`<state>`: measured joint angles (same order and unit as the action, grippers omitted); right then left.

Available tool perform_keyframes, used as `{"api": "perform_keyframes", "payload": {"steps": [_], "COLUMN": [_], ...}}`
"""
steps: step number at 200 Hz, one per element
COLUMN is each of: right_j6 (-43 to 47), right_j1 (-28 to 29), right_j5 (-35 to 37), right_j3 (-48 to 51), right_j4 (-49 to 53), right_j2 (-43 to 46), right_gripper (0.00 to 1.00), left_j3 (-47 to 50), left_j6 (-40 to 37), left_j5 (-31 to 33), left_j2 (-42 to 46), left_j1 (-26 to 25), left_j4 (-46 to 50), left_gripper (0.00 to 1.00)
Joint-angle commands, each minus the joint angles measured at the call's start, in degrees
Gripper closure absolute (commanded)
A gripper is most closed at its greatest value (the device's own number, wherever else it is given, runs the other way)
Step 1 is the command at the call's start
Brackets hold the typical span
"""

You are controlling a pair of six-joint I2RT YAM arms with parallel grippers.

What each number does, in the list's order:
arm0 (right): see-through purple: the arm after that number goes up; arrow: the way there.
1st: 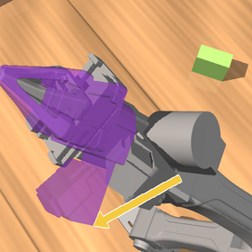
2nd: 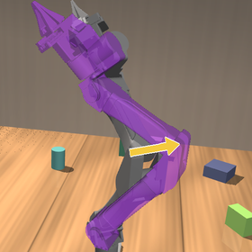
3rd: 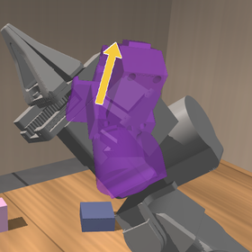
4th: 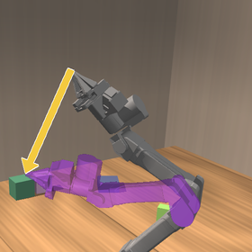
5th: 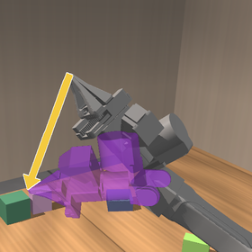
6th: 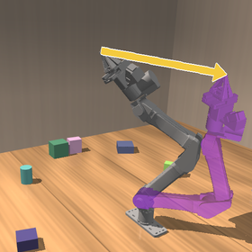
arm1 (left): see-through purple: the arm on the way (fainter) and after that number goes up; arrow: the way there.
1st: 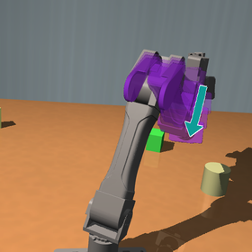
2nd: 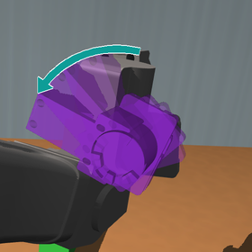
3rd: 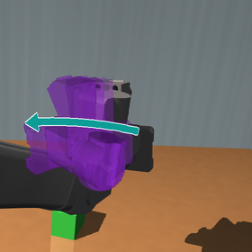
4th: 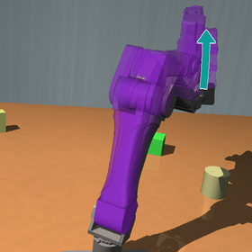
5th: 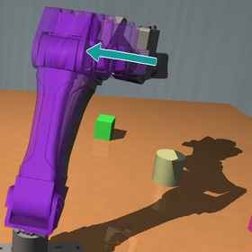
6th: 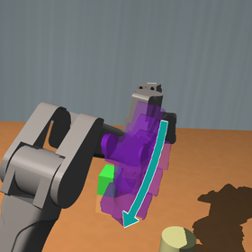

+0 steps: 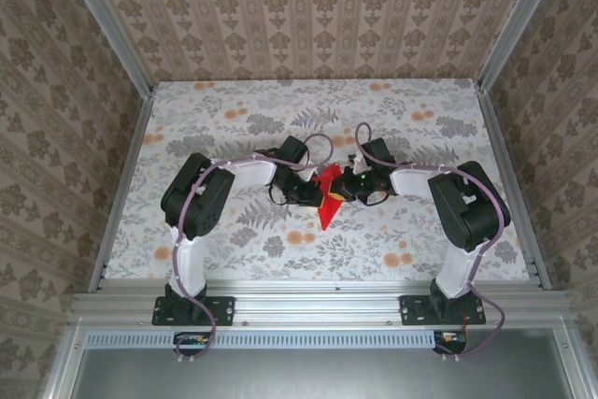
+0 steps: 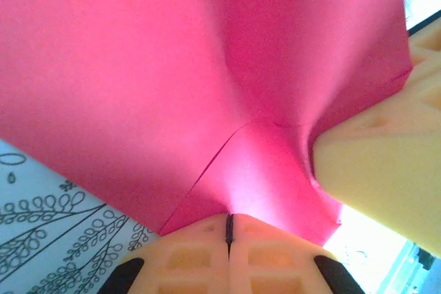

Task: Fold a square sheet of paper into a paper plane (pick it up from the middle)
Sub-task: Fourth fold the wing at the center of the table.

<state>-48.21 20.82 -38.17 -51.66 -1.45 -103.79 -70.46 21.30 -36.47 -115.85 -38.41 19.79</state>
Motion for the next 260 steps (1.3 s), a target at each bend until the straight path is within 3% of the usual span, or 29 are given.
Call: {"api": "perform_keyframes", "payload": {"steps": [1,132,199,260], "right_j6": [0.4,-0.6,0.7,1.1], "right_j1": [0.1,1.6,1.6,1.6], "right_j5": [-0.7,-1.2,-0.2,0.4], "right_j3": [-0.9,-4.2,-4.2,-4.2], "right_j4": [0.3,-1.0,0.1,0.6], "right_j2": [-1.7,-6.2,-7.5,-7.6], "right_gripper": [0.90,0.90,0.90,0.90], "left_j3": [2.3,3.3,3.0,2.5], "left_j6": [1.2,0.7,2.1,1.9], "left_j5": [2.9,1.8,0.6,2.7], "left_j2": [-1.0,-0.8,3.5,6.1], "left_j1": [1.0,1.8,1.7,1.8], "left_j4": [1.2,-0.5,-1.3,0.2], "left_gripper": [0.97,1.00,1.00,0.92]}}
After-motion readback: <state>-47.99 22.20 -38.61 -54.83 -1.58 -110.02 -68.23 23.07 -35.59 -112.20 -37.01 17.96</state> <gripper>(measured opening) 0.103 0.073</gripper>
